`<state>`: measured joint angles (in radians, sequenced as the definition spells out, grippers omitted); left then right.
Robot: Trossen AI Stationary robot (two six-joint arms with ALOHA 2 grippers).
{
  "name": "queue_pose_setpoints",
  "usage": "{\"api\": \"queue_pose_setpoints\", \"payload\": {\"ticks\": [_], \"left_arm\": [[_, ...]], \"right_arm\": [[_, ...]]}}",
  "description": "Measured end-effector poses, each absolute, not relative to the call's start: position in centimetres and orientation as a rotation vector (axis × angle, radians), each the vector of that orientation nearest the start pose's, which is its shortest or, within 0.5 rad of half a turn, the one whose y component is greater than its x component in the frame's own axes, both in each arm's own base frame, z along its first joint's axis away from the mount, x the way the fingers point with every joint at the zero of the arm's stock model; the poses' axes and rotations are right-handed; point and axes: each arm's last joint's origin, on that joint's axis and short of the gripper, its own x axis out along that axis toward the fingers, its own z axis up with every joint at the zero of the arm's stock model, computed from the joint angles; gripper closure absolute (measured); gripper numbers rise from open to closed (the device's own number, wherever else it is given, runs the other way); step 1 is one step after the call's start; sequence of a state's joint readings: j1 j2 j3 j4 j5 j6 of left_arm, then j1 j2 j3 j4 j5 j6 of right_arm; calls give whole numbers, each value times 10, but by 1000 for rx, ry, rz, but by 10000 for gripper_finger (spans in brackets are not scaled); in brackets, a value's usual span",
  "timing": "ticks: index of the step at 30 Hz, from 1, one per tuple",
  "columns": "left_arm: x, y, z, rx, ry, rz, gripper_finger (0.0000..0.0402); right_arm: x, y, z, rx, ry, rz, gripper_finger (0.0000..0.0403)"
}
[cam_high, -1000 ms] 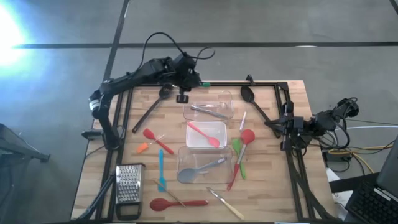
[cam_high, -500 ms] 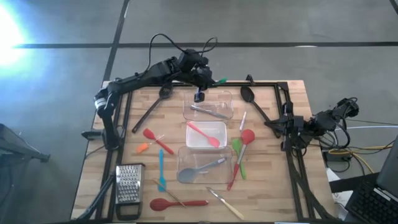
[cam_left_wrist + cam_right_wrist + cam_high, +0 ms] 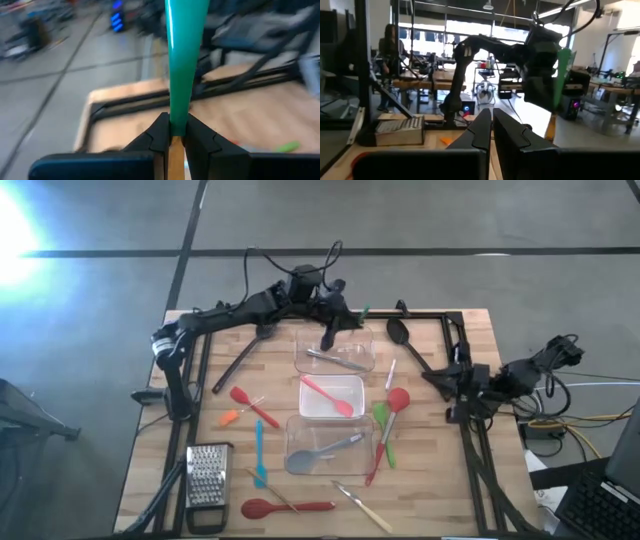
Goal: Pick & Place Kitchen Items
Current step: Put the green knife into the top transparent bin
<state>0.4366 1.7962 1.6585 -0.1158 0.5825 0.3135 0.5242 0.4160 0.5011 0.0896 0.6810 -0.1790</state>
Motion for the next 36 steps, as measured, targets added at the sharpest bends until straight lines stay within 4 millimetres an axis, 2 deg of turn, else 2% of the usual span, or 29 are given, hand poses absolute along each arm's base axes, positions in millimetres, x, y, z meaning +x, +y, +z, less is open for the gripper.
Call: {"api": "queue_pose_setpoints", "payload": {"ticks": [9, 13, 16, 21, 27, 33, 36], "left_arm": [[386, 153, 366, 192, -67, -546, 364], [383, 150, 366, 178, -119, -660, 364], [382, 149, 366, 169, -122, -714, 364], [379, 145, 367, 162, -117, -861, 364], [377, 141, 367, 147, -103, -1004, 364], [377, 137, 366, 135, -93, -1064, 364], [376, 137, 364, 113, -77, -1086, 364]], "right_arm": [[134, 40, 305, -76, -138, -278, 295], [148, 33, 305, 59, -146, -337, 257], [158, 28, 307, 127, -127, -278, 240], [179, 15, 315, 179, -50, -141, 229], [208, -2, 319, 221, 80, -33, 235], [232, -15, 321, 167, 125, -22, 238], [242, -16, 329, 117, 118, -6, 234]]}}
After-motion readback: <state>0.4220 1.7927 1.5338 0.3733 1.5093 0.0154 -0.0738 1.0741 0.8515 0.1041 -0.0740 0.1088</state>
